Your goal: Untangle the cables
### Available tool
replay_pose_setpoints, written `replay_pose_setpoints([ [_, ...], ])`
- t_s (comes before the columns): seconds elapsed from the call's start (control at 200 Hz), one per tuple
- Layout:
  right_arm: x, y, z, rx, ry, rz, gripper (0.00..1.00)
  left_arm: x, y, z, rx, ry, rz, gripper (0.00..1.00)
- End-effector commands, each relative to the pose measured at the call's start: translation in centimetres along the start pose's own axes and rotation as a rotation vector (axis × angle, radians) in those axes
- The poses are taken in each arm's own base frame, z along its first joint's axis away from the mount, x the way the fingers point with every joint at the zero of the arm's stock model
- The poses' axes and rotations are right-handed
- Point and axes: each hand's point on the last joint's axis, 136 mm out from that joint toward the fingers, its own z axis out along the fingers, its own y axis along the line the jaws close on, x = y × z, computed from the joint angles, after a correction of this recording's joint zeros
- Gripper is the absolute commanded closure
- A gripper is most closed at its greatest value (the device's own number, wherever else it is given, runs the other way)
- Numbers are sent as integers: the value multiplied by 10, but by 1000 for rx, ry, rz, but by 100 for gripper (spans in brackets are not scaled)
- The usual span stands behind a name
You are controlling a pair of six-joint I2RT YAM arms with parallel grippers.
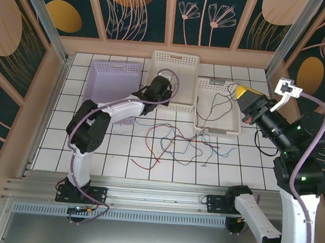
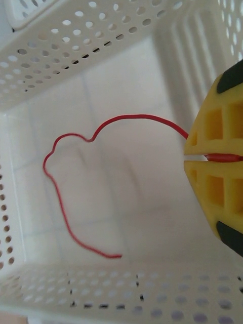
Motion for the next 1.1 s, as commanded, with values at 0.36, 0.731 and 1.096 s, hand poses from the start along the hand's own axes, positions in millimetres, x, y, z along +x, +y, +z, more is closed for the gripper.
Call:
replay_pose_setpoints([
  [0.36, 1, 8, -2, -46, -12, -12, 100, -27, -22, -23, 135, -20, -56, 30],
  [0.731, 0, -6, 0, 9, -41, 9, 100, -38, -38, -108, 336, -35, -154, 1],
  [1.096, -8, -13, 5, 37, -76, 48, 100, 70, -124, -172, 571, 72, -56, 1],
])
